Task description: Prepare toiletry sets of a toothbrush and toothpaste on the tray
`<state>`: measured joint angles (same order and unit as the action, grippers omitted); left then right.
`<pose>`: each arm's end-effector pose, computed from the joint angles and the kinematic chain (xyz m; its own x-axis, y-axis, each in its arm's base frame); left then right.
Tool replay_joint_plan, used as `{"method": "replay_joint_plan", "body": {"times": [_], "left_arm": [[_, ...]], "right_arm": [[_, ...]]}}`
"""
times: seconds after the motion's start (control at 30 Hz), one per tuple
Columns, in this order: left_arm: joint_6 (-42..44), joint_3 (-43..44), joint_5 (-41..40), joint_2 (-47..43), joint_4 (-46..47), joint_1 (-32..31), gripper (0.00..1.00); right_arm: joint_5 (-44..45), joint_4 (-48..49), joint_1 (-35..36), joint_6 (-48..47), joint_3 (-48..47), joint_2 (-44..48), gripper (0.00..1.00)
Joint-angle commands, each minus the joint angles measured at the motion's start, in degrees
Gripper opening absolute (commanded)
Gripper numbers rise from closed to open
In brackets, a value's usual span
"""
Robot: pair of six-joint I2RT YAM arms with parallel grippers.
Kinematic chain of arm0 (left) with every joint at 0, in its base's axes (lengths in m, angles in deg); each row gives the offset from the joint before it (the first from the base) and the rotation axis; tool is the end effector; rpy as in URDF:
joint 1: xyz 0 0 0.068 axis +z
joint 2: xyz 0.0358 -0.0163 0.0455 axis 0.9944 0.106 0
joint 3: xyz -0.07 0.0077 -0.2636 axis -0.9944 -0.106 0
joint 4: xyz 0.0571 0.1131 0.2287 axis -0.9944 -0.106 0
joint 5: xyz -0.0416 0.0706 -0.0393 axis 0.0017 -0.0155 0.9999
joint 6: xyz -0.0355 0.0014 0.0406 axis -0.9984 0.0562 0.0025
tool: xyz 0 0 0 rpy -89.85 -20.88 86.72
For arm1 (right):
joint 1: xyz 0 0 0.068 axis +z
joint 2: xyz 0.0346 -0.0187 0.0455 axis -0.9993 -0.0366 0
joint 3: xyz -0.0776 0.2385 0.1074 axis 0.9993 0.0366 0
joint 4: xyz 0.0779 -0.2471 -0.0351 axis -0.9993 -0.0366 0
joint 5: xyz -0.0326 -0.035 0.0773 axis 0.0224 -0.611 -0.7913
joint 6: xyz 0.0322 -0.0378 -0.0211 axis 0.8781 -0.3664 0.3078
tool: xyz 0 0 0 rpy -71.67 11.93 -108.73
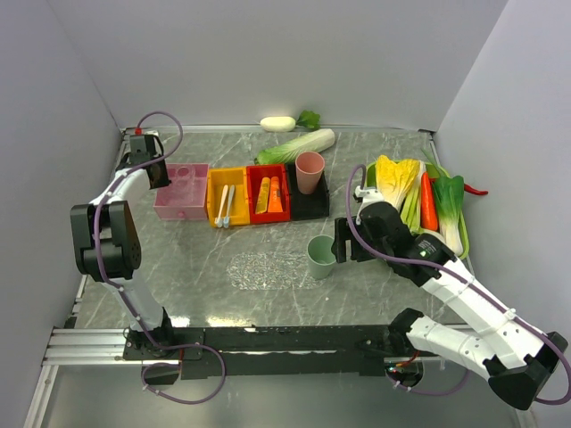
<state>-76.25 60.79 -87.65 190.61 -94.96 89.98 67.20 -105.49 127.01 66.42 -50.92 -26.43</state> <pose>0.4008 0.0469 0.2268 -0.6866 -0.1815 -0.7040 -0.2654 0.9641 0.0102 0.1373 0.1057 0.3136 -0.7042 -0.0793 -0.7055 -0.3044 0.9315 0.1991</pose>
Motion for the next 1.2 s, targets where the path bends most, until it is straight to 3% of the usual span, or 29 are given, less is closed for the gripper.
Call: {"method": "replay_joint_plan", "body": {"times": [0.0, 0.33, 0.63, 1.17], "left_arm": [[1.14, 1.66, -0.86, -1.74, 0.95, -1.05, 0.23], [1.85, 0.78, -2.88, -4.38, 1.39, -2.02, 0.16], [1.85, 0.08, -3.67, -6.49, 1.39, -2.29, 0.01], [5.62, -4.14, -5.34, -16.24, 1.83, -4.13, 0.01]], "right_arm": [[0.4, 1.39, -0.18, 0.42, 0.26, 0.07, 0.82], [0.4, 1.31, -0.18, 0.42, 0.34, -0.01, 0.82], [0.58, 0.87, -0.18, 0.68, 0.26, 0.07, 0.82], [1.72, -2.12, -0.09, 0.86, -2.55, 1.04, 0.82]]}}
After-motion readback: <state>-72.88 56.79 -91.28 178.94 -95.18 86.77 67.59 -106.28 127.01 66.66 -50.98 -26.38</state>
